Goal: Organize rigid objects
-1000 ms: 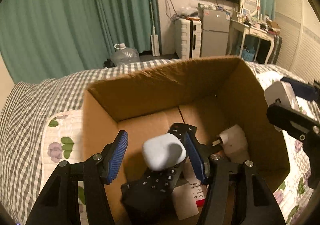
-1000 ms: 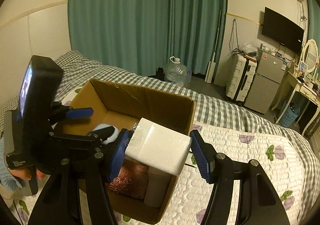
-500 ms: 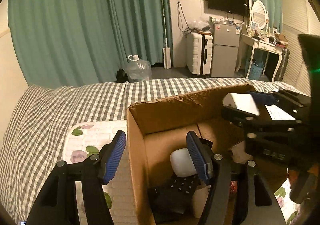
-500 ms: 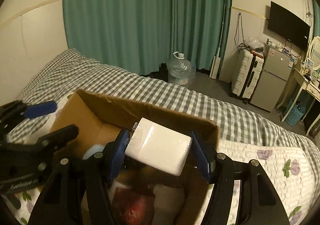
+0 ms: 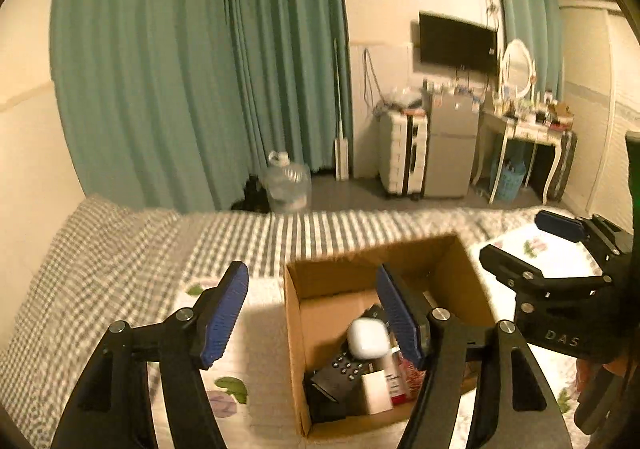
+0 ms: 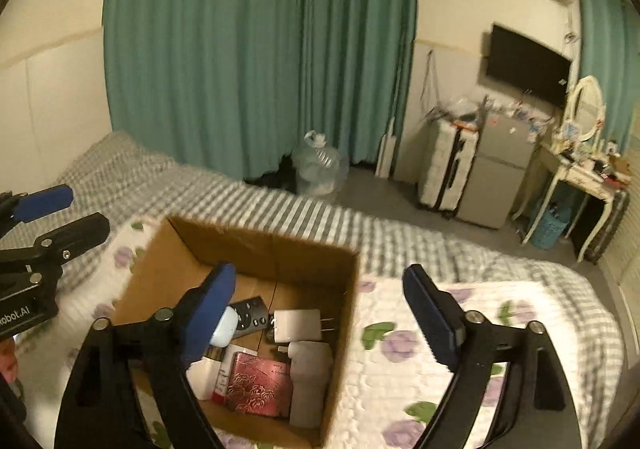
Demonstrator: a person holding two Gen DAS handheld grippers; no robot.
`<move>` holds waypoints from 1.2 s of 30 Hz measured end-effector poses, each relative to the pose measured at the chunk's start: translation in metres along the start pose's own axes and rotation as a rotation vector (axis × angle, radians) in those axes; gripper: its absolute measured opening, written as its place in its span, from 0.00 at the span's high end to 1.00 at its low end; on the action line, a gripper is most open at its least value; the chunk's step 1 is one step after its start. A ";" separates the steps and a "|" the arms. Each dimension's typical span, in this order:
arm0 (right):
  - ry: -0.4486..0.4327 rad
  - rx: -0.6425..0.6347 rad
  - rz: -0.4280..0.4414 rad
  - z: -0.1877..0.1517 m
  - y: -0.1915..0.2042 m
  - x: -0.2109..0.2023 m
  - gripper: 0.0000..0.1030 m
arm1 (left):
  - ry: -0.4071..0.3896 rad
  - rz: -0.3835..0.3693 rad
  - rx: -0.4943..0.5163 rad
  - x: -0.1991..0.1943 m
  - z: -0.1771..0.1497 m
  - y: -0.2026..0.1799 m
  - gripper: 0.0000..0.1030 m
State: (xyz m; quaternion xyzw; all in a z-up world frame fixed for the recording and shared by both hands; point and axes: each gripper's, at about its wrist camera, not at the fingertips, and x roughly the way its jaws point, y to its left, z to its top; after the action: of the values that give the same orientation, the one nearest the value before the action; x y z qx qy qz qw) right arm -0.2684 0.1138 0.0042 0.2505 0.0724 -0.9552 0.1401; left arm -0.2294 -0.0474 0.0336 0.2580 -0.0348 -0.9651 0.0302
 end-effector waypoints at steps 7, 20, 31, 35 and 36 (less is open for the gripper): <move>-0.121 -0.012 -0.056 0.024 0.005 -0.100 0.06 | -0.163 0.022 -0.014 -0.096 0.023 0.008 0.26; -0.200 0.014 -0.064 -0.012 0.024 -0.195 0.00 | -0.282 0.037 0.011 -0.175 -0.007 -0.002 0.24; -0.237 0.090 0.004 -0.080 0.026 -0.128 0.00 | -0.304 0.062 -0.028 -0.123 -0.074 0.000 0.24; -0.184 0.094 -0.038 -0.099 0.029 -0.093 0.00 | -0.254 0.059 -0.004 -0.095 -0.094 -0.005 0.24; -0.175 0.101 -0.042 -0.102 0.029 -0.088 0.00 | -0.241 0.052 -0.005 -0.090 -0.098 -0.005 0.24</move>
State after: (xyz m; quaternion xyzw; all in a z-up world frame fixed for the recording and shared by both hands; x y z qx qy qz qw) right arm -0.1396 0.1283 -0.0416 0.1714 0.0170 -0.9786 0.1128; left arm -0.1032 -0.0402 -0.0070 0.1388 -0.0425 -0.9881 0.0516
